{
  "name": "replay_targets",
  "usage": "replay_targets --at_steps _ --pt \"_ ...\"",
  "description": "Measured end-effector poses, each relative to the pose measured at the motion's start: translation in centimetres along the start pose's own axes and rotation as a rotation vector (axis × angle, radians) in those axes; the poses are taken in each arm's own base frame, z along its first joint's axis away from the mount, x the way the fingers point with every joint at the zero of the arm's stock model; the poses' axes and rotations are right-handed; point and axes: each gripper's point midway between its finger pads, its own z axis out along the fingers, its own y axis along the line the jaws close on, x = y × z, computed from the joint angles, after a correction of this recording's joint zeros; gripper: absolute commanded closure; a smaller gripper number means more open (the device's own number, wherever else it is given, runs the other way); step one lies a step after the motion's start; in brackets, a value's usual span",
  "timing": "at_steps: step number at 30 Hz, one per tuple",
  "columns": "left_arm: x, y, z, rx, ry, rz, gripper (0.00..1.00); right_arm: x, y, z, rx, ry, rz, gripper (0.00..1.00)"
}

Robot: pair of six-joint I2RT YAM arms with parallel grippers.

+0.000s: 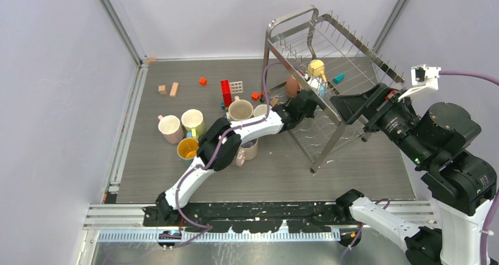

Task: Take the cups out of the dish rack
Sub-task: Move the cup to the dish rack.

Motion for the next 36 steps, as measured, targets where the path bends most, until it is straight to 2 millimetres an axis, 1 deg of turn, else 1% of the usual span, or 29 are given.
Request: replay_targets --at_steps 6,11,12,15,21,23,26,30,32,36 --pt "0.7 0.0 -2.3 0.04 0.039 0.009 0.98 0.0 0.0 -0.1 -0.001 -0.002 0.001 0.0" --pt "1.7 0.2 -4.7 0.076 0.076 0.012 0.98 0.0 0.0 -0.2 -0.004 -0.006 0.001 0.0" --pt "1.8 0.2 -5.1 0.085 0.078 0.011 0.96 0.1 -0.1 -0.2 -0.004 -0.006 0.002 0.0" --pt "2.1 0.3 -5.9 0.102 0.084 0.011 0.88 0.3 -0.2 0.0 -0.001 -0.001 0.001 0.0" --pt "2.5 0.5 -6.3 0.104 0.086 0.012 0.75 0.6 -0.4 0.3 0.004 0.006 0.0 0.0" --pt "2.7 0.6 -6.4 0.094 0.094 0.016 0.72 0.6 -0.4 0.3 0.005 0.008 0.0 0.0" --pt "2.9 0.8 -6.5 0.077 0.106 0.024 0.64 0.7 -0.4 0.3 0.006 0.009 0.0 0.0" --pt "2.5 1.0 -6.6 0.052 0.114 0.033 0.59 0.7 -0.4 0.3 0.006 0.009 0.0 0.0" --pt "2.1 1.1 -6.7 0.044 0.109 0.034 0.59 0.7 -0.4 0.3 0.006 0.009 0.0 0.0" --pt "1.9 1.1 -6.4 0.03 0.109 0.038 0.6 0.7 -0.4 0.3 0.006 0.009 0.0 0.0"
